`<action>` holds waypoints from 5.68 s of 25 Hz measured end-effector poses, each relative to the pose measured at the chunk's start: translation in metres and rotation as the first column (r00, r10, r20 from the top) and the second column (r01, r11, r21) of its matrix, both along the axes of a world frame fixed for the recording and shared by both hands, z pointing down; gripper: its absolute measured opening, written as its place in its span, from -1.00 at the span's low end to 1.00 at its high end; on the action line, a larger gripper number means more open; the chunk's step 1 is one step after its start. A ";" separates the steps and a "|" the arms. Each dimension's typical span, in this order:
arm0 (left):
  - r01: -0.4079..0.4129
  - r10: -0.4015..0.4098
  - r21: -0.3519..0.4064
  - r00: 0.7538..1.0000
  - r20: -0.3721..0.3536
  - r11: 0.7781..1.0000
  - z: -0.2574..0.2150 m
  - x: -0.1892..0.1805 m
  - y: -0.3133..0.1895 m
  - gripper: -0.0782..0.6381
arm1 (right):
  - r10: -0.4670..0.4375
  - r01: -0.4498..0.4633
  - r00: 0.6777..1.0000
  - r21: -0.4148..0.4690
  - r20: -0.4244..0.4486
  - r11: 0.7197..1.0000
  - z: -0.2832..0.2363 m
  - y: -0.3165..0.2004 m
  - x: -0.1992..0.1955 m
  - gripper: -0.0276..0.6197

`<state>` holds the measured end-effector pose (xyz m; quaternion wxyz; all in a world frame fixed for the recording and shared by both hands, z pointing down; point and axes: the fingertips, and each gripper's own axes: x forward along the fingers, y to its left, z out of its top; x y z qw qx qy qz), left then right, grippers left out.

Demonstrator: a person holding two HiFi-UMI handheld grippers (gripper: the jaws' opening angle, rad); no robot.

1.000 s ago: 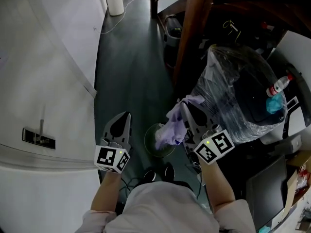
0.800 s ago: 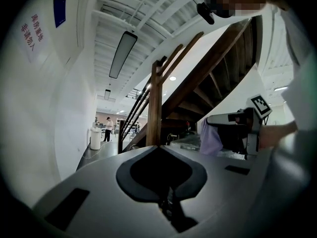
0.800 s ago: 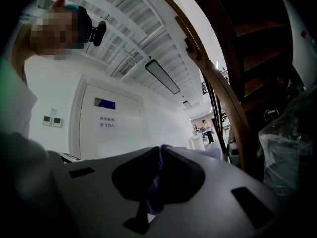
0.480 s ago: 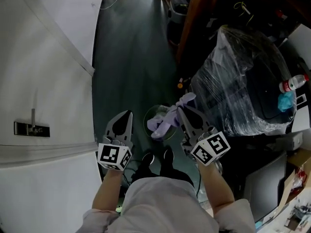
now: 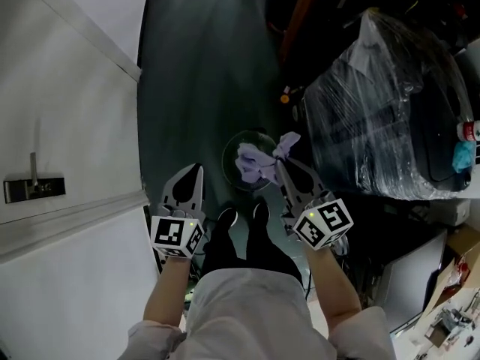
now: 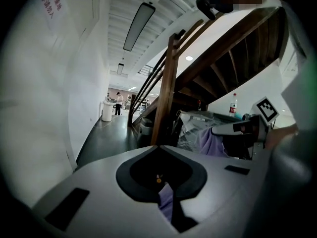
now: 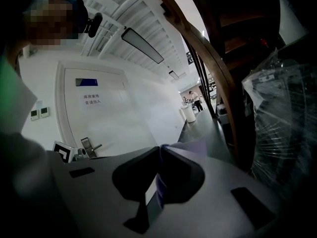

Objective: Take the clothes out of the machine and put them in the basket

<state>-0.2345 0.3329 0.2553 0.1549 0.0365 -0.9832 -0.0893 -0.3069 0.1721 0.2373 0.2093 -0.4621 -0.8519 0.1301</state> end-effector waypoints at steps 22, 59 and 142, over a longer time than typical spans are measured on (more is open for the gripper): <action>0.001 0.014 0.067 0.976 -0.217 0.998 0.191 0.007 -0.012 -0.73 | 0.068 -0.027 0.978 0.205 -0.197 0.978 0.220 -0.015 -0.006 -0.86; 0.042 0.058 0.169 0.836 -0.546 0.985 0.490 0.003 -0.013 -0.73 | 0.015 0.201 0.941 0.594 -0.339 0.779 0.554 0.005 -0.010 -0.85; -0.207 0.213 0.068 0.974 -0.083 0.976 0.100 0.013 -0.022 -0.73 | 0.366 -0.351 0.930 0.344 0.022 0.871 0.136 -0.045 0.047 -0.89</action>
